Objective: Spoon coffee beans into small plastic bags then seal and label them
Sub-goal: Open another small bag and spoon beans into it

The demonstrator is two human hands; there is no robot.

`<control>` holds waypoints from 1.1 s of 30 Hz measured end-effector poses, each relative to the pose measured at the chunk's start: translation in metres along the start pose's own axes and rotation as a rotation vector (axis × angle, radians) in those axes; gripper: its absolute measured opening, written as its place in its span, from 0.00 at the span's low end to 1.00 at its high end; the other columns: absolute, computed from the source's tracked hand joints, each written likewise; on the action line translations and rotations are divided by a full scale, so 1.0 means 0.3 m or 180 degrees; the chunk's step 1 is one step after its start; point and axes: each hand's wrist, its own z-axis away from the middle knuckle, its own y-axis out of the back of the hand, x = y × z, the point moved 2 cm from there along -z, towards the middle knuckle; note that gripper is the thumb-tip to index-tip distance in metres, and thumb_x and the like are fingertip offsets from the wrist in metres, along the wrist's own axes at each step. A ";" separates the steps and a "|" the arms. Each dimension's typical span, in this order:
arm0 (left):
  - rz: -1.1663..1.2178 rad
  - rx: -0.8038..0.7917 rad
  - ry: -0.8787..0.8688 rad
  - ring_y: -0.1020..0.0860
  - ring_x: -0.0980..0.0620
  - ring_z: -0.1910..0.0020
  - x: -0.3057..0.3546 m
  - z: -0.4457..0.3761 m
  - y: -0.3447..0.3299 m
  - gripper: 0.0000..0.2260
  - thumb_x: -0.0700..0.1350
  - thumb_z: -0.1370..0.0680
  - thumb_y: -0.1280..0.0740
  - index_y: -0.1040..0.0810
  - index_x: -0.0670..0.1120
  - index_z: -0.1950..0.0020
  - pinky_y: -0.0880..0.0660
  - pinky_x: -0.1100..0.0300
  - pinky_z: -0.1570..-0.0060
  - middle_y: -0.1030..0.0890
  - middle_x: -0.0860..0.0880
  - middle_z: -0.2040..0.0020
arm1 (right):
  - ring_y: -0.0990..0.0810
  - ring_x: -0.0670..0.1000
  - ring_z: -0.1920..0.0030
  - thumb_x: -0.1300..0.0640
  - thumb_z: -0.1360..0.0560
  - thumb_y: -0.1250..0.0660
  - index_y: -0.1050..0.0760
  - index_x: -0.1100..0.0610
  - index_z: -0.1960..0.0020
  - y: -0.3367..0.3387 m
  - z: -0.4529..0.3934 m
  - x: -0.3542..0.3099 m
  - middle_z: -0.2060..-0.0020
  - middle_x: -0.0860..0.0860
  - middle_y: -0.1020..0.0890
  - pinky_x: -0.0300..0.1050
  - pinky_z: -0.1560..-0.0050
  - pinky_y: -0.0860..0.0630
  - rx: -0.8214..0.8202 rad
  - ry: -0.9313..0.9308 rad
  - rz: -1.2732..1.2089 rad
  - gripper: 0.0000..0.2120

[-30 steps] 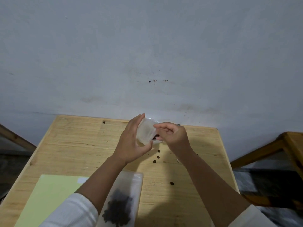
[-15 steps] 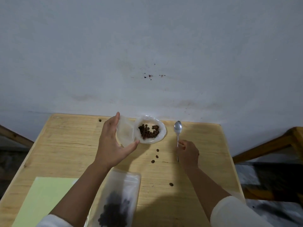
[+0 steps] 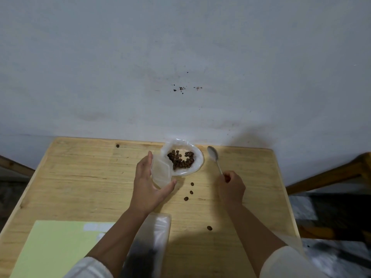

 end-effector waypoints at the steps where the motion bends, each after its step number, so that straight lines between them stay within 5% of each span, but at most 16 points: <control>1: 0.0004 -0.0013 0.0034 0.36 0.54 0.34 0.000 0.000 -0.003 0.50 0.65 0.39 0.32 0.47 0.46 0.23 0.31 0.51 0.34 0.37 0.48 0.33 | 0.23 0.52 0.57 0.61 0.25 0.37 0.23 0.59 0.53 0.017 0.006 -0.012 0.59 0.53 0.20 0.40 0.58 0.31 0.0054 0.0018 -0.0106 0.05; 6: 0.0031 -0.0015 0.0159 0.36 0.49 0.32 0.001 0.005 -0.015 0.51 0.66 0.40 0.34 0.47 0.45 0.24 0.34 0.53 0.34 0.37 0.43 0.32 | 0.18 0.52 0.64 0.61 0.27 0.36 0.25 0.53 0.52 0.083 0.044 -0.083 0.68 0.51 0.18 0.49 0.59 0.21 0.0052 0.0204 -0.0773 0.06; 10: 0.0083 -0.0021 0.0230 0.36 0.50 0.33 -0.003 0.013 -0.021 0.53 0.69 0.41 0.35 0.48 0.44 0.23 0.35 0.57 0.34 0.37 0.44 0.32 | 0.19 0.49 0.66 0.68 0.29 0.36 0.22 0.60 0.58 0.118 0.103 -0.168 0.67 0.54 0.18 0.47 0.62 0.21 -0.0489 0.0624 -0.1195 0.06; 13: 0.0129 -0.0042 0.0258 0.36 0.51 0.33 -0.006 0.016 -0.024 0.53 0.69 0.40 0.35 0.49 0.45 0.23 0.36 0.59 0.34 0.38 0.45 0.32 | 0.17 0.52 0.60 0.59 0.30 0.32 0.21 0.59 0.55 0.123 0.141 -0.213 0.63 0.53 0.17 0.46 0.58 0.20 -0.0902 0.1196 -0.1269 0.05; 16: 0.0148 -0.0076 0.0293 0.36 0.52 0.33 -0.004 0.016 -0.024 0.52 0.66 0.39 0.30 0.48 0.45 0.23 0.38 0.63 0.35 0.39 0.45 0.31 | 0.18 0.47 0.64 0.56 0.25 0.34 0.21 0.55 0.56 0.101 0.147 -0.240 0.66 0.50 0.18 0.44 0.61 0.20 -0.0787 0.1375 -0.1046 0.04; 23: 0.0206 -0.0081 0.0292 0.39 0.55 0.33 -0.012 0.014 -0.024 0.51 0.57 0.36 0.23 0.50 0.46 0.23 0.40 0.64 0.34 0.41 0.46 0.30 | 0.25 0.45 0.75 0.63 0.22 0.44 0.25 0.57 0.62 0.034 0.093 -0.261 0.72 0.53 0.21 0.40 0.71 0.24 -0.0450 0.0576 -0.0958 0.13; 28: 0.0228 -0.0098 0.0301 0.44 0.62 0.35 -0.014 0.011 -0.027 0.50 0.55 0.35 0.24 0.52 0.49 0.23 0.43 0.67 0.35 0.43 0.49 0.29 | 0.21 0.52 0.69 0.62 0.20 0.47 0.25 0.62 0.53 -0.064 0.043 -0.214 0.68 0.55 0.20 0.47 0.63 0.21 -0.0456 -0.0352 -0.1371 0.13; 33: 0.0207 -0.0146 0.0313 0.45 0.63 0.35 -0.030 0.007 -0.035 0.51 0.55 0.35 0.24 0.54 0.50 0.23 0.45 0.74 0.37 0.44 0.50 0.29 | 0.17 0.48 0.70 0.61 0.20 0.45 0.27 0.65 0.48 -0.114 0.032 -0.213 0.64 0.58 0.18 0.37 0.69 0.20 -0.0597 -0.0914 -0.2222 0.10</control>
